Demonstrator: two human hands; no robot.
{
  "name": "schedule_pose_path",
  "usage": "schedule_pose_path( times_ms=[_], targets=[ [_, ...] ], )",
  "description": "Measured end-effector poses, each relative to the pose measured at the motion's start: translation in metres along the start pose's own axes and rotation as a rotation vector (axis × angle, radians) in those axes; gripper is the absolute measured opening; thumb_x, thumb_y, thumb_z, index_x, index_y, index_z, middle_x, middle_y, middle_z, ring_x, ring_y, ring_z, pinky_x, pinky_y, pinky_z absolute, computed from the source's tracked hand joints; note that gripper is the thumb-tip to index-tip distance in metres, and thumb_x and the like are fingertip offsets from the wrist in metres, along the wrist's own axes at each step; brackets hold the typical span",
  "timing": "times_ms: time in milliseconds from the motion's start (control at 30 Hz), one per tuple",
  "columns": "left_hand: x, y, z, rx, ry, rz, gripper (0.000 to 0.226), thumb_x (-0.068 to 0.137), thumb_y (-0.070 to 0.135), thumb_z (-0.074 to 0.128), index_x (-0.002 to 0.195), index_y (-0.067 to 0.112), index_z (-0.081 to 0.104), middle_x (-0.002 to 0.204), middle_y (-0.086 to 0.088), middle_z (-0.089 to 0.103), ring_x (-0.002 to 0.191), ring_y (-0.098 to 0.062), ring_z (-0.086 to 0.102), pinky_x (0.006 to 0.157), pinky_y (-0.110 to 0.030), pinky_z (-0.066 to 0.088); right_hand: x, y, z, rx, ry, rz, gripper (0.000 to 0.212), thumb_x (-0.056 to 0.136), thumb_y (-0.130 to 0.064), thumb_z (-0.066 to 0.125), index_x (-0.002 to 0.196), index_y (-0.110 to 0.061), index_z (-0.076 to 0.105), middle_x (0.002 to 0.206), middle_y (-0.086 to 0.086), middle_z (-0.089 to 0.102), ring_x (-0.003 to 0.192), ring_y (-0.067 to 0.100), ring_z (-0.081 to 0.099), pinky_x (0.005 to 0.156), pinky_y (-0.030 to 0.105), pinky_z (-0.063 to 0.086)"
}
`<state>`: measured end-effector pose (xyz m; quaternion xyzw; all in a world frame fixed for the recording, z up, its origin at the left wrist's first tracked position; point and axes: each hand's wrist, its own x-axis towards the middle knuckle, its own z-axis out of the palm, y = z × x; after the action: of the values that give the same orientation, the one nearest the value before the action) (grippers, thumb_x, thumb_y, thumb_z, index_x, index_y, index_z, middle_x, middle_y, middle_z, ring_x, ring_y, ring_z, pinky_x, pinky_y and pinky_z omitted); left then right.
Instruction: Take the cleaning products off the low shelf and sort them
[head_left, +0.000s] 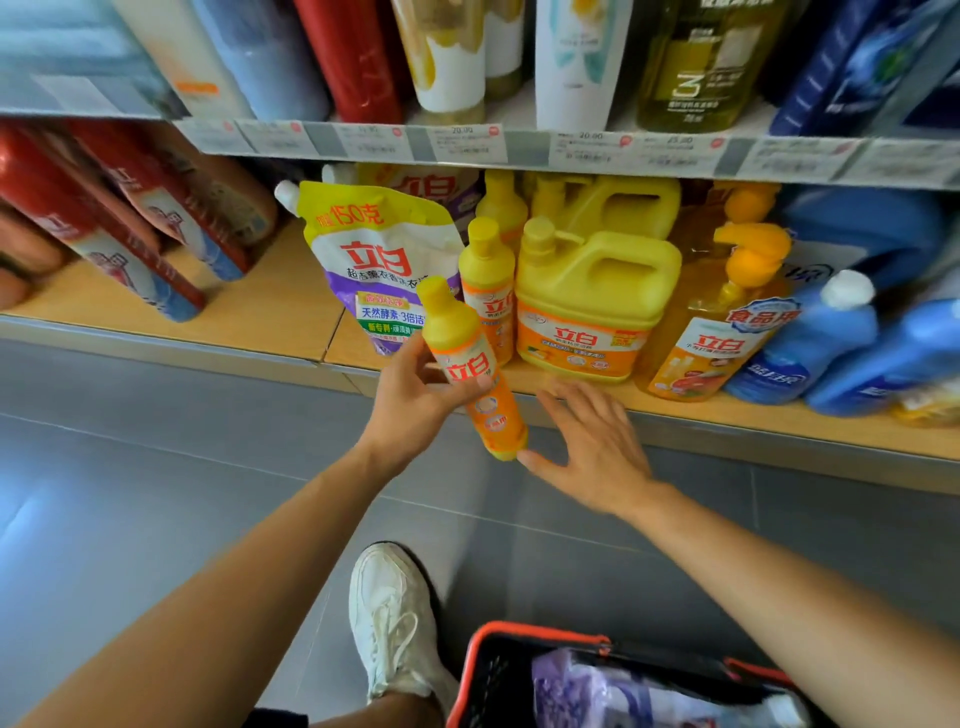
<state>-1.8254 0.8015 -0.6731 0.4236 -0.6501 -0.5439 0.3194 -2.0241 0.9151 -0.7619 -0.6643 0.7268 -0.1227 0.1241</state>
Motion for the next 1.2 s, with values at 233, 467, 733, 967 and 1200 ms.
schedule_pose_path(
  times_ms=[233,467,733,967,1200],
  targets=[
    [0.022,0.029,-0.012,0.156,0.119,0.230,0.061,0.083,0.020,0.083,0.135,0.011,0.052,0.126,-0.001,0.066,0.112,-0.018,0.067,0.085,-0.034,0.061,0.014,0.015,-0.005,-0.100,-0.233,0.031,0.081,0.093,-0.068,0.044,0.160,-0.031,0.016,0.168,-0.007,0.016,0.154,0.021,0.014,0.123,0.042,0.021],
    [0.040,0.022,0.002,0.301,0.103,0.179,0.064,0.084,0.021,0.083,0.138,0.015,0.049,0.128,-0.001,0.063,0.117,-0.020,0.062,0.091,-0.047,0.060,0.017,0.017,-0.010,-0.083,-0.275,0.024,0.082,0.092,-0.063,0.052,0.160,-0.031,0.018,0.167,-0.008,0.018,0.153,0.021,0.015,0.123,0.040,0.022],
    [0.060,0.010,0.014,0.351,0.098,0.130,0.058,0.082,0.023,0.083,0.131,0.018,0.052,0.123,0.001,0.065,0.113,-0.019,0.064,0.085,-0.048,0.061,0.015,0.020,-0.005,-0.067,-0.281,0.030,0.086,0.090,-0.063,0.055,0.160,-0.031,0.016,0.168,-0.007,0.015,0.155,0.020,0.010,0.124,0.042,0.020],
    [0.059,0.005,0.026,0.420,0.187,0.088,0.058,0.075,0.039,0.088,0.120,0.024,0.054,0.110,0.010,0.067,0.098,-0.007,0.067,0.083,-0.033,0.061,0.018,0.020,-0.017,-0.038,-0.382,0.033,0.091,0.089,-0.060,0.059,0.161,-0.031,0.011,0.169,-0.008,0.010,0.155,0.020,0.006,0.125,0.041,0.014],
    [0.044,0.030,0.023,0.642,0.119,-0.096,0.063,0.073,0.060,0.081,0.122,0.026,0.062,0.112,0.007,0.072,0.100,-0.014,0.068,0.084,-0.041,0.059,0.008,0.018,-0.072,0.221,-0.428,0.120,0.086,0.086,-0.048,0.074,0.157,-0.026,0.030,0.165,-0.003,0.026,0.151,0.018,0.026,0.121,0.036,0.027]
  ],
)
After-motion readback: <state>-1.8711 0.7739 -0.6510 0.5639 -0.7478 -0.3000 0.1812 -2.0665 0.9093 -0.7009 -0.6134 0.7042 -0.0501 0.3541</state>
